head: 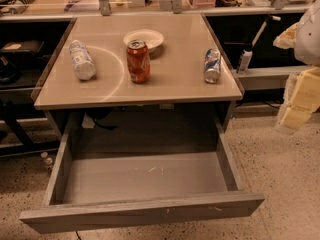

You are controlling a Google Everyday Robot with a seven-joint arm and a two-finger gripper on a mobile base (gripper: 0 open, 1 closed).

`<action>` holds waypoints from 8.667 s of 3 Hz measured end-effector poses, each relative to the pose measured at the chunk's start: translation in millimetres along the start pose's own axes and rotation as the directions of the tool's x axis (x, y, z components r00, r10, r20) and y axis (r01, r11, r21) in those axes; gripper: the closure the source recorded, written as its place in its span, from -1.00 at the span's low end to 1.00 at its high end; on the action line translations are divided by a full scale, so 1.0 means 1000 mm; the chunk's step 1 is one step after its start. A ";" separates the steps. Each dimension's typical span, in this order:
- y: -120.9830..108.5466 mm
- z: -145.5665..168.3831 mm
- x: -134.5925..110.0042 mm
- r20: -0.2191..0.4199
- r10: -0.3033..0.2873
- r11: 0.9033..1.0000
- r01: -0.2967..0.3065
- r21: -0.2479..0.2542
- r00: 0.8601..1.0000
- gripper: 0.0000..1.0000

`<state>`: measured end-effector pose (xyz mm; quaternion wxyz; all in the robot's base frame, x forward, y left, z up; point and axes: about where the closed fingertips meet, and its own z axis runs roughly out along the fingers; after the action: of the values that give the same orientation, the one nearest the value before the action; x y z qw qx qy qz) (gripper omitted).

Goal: Place coke can into top drawer

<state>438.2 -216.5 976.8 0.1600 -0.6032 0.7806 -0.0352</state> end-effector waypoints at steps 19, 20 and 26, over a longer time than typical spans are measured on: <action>-0.148 0.214 -0.327 0.614 0.477 0.879 -0.360 -0.314 0.629 -1.00; -0.148 0.214 -0.327 0.614 0.477 0.879 -0.360 -0.314 0.629 -0.62; -0.063 0.147 -0.243 0.599 0.558 0.813 -0.523 -0.256 0.574 1.00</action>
Offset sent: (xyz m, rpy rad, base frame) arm 0.0089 0.0140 -0.0157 0.1374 0.0667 -0.0259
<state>593.5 18.6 903.5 0.4079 -0.3132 0.8215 0.2463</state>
